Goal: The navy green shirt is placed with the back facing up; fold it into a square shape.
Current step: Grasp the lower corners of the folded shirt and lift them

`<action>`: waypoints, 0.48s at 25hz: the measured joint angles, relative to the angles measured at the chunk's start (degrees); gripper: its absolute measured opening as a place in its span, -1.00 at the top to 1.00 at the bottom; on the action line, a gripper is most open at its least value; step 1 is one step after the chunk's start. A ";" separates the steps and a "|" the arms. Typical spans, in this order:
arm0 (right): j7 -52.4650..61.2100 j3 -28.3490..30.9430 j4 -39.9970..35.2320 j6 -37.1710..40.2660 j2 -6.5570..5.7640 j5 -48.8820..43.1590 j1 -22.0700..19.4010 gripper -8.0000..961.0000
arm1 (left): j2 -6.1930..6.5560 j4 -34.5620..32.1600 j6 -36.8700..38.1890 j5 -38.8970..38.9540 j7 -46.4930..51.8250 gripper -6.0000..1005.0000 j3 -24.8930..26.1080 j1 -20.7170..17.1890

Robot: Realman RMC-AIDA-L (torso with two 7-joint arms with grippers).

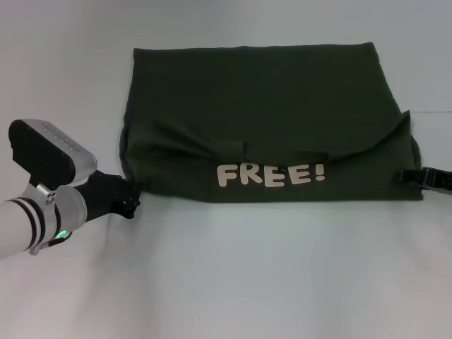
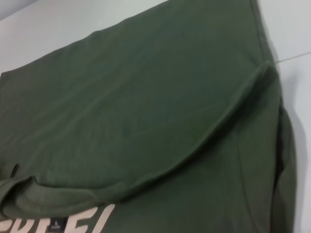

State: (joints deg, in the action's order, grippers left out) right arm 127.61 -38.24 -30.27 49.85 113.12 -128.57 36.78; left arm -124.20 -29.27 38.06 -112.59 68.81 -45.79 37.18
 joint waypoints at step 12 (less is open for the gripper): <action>-1.77 -0.23 0.81 -4.16 1.24 0.04 0.87 -0.36 | 0.02 0.01 -0.08 0.18 0.01 0.91 -0.02 0.02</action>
State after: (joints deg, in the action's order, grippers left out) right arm 125.84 -38.47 -29.46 45.68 114.36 -128.52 37.65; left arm -124.18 -29.26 37.98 -112.40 68.82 -45.81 37.20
